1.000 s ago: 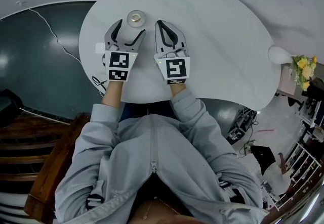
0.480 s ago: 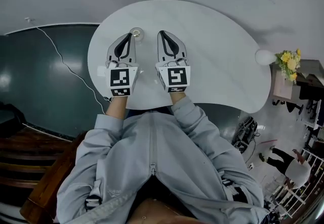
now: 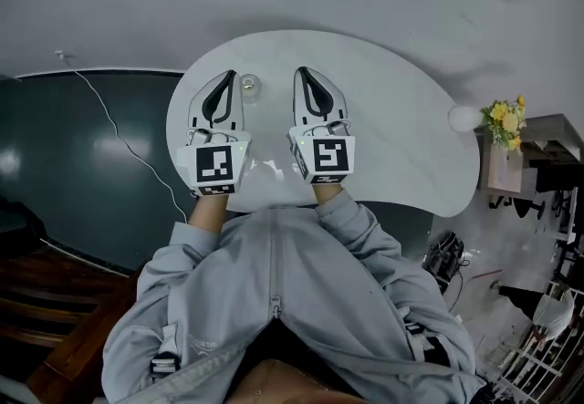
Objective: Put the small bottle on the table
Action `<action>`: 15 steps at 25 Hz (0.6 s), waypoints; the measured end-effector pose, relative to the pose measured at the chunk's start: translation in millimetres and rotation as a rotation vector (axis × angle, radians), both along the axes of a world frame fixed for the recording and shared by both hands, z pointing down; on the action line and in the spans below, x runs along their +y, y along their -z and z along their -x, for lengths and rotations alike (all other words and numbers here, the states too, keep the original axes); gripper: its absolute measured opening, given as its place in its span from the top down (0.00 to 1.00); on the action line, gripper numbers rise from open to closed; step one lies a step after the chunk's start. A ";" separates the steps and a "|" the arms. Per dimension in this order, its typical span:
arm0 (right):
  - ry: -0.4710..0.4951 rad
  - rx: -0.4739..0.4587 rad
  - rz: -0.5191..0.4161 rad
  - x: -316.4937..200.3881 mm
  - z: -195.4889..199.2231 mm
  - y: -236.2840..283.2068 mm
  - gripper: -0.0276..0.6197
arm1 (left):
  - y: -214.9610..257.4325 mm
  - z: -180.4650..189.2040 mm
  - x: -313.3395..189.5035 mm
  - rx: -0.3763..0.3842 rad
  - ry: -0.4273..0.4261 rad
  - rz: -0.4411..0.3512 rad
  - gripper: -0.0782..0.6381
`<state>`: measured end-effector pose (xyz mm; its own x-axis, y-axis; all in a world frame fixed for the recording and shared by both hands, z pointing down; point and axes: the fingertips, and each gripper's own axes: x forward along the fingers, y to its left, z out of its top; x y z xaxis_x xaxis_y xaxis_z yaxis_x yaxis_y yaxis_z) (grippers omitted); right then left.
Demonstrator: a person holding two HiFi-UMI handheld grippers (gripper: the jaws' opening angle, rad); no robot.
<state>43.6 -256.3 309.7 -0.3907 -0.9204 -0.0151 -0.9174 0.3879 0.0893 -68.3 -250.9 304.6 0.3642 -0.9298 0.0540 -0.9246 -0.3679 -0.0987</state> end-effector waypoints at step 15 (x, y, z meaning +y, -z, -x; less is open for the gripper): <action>0.037 0.027 -0.020 13.0 10.9 13.3 0.92 | 15.6 2.8 12.7 0.016 0.001 -0.018 0.88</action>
<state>32.6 -243.3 296.4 -0.4252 -0.9048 -0.0220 -0.8995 0.4197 0.1218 -71.1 -238.2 288.9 0.3641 -0.9308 0.0314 -0.9264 -0.3654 -0.0907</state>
